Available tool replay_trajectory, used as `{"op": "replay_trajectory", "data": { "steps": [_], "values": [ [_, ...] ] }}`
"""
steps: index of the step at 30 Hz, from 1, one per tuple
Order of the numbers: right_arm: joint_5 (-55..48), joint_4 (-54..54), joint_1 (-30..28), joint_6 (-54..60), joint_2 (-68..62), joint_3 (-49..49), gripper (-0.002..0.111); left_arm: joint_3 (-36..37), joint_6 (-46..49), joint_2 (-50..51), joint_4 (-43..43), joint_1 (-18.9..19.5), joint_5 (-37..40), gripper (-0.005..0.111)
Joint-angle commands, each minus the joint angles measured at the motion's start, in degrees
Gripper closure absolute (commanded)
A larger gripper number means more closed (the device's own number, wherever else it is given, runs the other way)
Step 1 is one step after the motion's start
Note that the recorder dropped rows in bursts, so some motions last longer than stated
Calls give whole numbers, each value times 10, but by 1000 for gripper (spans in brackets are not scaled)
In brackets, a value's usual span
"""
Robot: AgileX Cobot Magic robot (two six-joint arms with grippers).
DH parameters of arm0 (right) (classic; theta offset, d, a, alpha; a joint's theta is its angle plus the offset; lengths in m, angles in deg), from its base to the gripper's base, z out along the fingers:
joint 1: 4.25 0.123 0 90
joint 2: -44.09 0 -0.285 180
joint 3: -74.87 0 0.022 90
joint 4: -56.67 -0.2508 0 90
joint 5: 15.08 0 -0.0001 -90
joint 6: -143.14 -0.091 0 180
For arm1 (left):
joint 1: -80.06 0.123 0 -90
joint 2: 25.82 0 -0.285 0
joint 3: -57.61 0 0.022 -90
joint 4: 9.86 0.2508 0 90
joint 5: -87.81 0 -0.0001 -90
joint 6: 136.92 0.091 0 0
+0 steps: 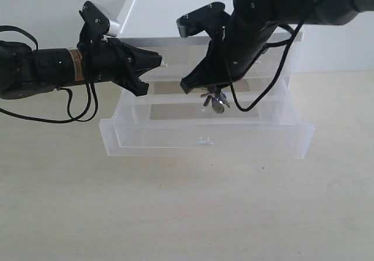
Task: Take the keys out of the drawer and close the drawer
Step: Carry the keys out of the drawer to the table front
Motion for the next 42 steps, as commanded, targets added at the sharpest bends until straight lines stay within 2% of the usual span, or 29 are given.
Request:
{"op": "replay_trajectory", "data": {
  "steps": [1,8,13,18,25,35,42],
  "values": [
    [9,11,3,-3,36,-2,108,-2,-3,4,3,0,3,102],
    [1,33,33,-3,95,-1,108,-1,-17,-16,15,2,-36,102],
    [-17,104,69,-46,140,-1,108,19,-41,-73,94,2,-109,102],
    [-44,143,101,-70,175,6,108,58,-36,-147,104,4,-119,102],
    [11,149,145,-122,240,127,108,107,-20,-234,99,5,-99,102],
    [187,144,192,-185,255,355,108,153,-9,-314,39,17,-58,102],
    [255,184,180,-209,206,399,108,154,-5,-314,24,17,-39,102]
  ]
}}
